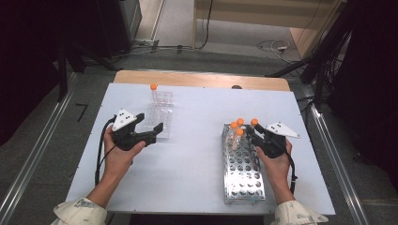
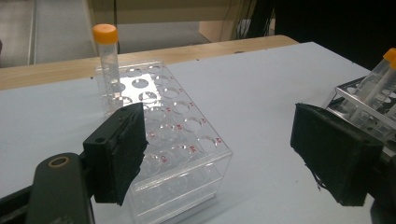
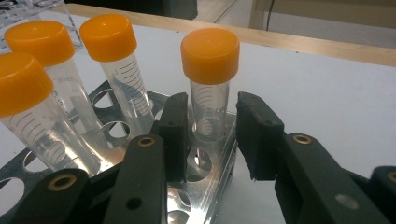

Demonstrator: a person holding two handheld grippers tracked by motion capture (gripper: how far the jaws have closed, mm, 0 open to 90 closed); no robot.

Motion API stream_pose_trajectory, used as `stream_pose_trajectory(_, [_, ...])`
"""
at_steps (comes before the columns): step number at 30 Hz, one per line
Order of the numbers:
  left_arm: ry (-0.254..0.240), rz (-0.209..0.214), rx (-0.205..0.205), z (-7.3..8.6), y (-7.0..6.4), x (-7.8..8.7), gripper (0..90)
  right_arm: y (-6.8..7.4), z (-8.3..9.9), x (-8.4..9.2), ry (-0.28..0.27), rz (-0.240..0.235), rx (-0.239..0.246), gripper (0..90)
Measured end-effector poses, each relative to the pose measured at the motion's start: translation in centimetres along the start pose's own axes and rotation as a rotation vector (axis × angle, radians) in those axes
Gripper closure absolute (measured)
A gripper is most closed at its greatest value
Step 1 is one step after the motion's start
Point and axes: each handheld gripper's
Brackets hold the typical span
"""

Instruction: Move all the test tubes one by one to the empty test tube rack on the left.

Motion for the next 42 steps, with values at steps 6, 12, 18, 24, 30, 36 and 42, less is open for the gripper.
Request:
stream_pose_trajectory(6, [-0.001,0.005,0.001,0.0,-0.1,0.0,19.4,-0.1,-0.1,0.0,-0.004,-0.001,0.003,70.5])
stream_pose_trajectory(12, [-0.005,0.009,0.006,0.0,-0.1,0.1,19.6,-0.1,-0.2,0.1,-0.012,0.0,0.005,71.5])
stream_pose_trajectory(18, [-0.003,0.015,0.006,0.0,-0.2,0.1,19.6,-0.1,-1.2,1.1,-0.046,0.004,0.003,71.6])
stream_pose_trajectory(24, [-0.004,0.019,0.006,-0.1,-0.2,0.2,19.7,0.3,-2.1,1.9,-0.075,0.014,0.03,71.7])
stream_pose_trajectory(30, [-0.006,0.026,0.009,-0.1,-0.3,0.3,19.6,0.3,-2.8,3.1,-0.106,0.023,0.037,71.9])
stream_pose_trajectory(36, [-0.009,0.03,0.008,-0.1,-0.4,0.3,19.6,0.6,-3.4,4.8,-0.132,0.009,0.037,72.2])
stream_pose_trajectory(42, [-0.01,0.031,0.011,-0.1,-0.4,0.3,19.6,1.1,-3.6,6.7,-0.133,-0.03,0.04,72.2])
Point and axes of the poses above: each handheld gripper's, and its own axes: x roughly backward along the jaws, z roughly out of its underside, y roughly to its left, and after that the axes turned 2 degrees about -z, right-handed
